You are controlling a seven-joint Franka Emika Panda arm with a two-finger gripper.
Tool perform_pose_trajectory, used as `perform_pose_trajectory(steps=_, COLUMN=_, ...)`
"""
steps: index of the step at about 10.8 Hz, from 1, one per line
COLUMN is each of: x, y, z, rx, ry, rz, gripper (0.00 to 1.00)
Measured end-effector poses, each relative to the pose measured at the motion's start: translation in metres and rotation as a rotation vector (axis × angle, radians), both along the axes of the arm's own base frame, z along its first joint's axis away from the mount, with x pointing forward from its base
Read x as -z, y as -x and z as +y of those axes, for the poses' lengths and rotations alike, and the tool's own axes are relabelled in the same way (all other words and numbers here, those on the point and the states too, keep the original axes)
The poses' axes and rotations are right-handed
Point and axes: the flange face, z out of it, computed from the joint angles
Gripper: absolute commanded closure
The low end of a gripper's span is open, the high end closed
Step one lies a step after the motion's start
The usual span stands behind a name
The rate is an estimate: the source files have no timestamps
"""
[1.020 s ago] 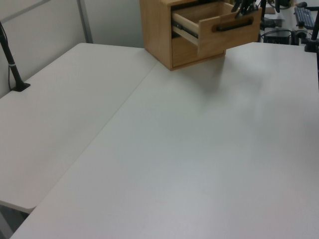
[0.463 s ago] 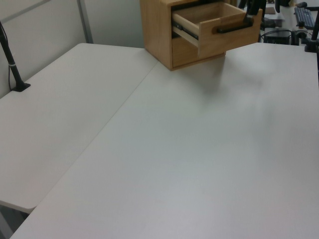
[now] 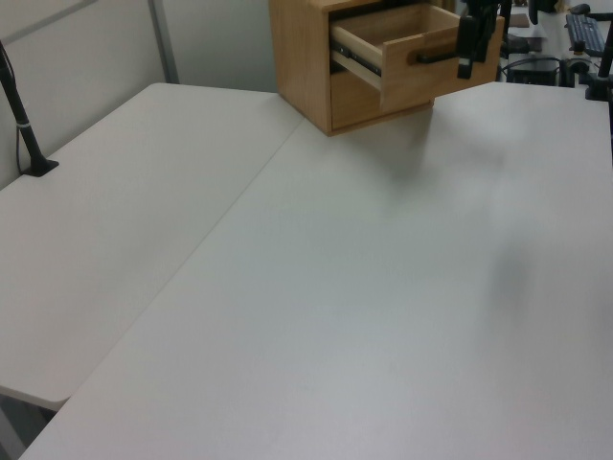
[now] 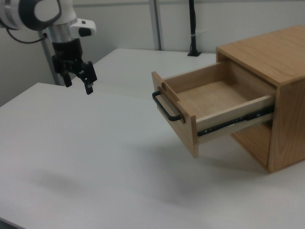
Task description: Open the drawer by sliding it
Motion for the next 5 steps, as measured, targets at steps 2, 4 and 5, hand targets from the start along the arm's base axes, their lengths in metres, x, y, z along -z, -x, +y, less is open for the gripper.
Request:
perform_pose_trajectory(steps=2, x=-0.002, y=-0.016, z=-0.015, rx=0.030, ry=-0.023, rz=0.033, gripper=0.00)
perform_pose_trajectory(steps=4, x=0.000, y=-0.019, z=-0.020, rx=0.016, ry=-0.006, rz=0.058, gripper=0.00)
perform_pose_trajectory(steps=5, x=0.004, y=-0.021, z=-0.021, rx=0.002, ry=0.007, rz=0.068, gripper=0.00)
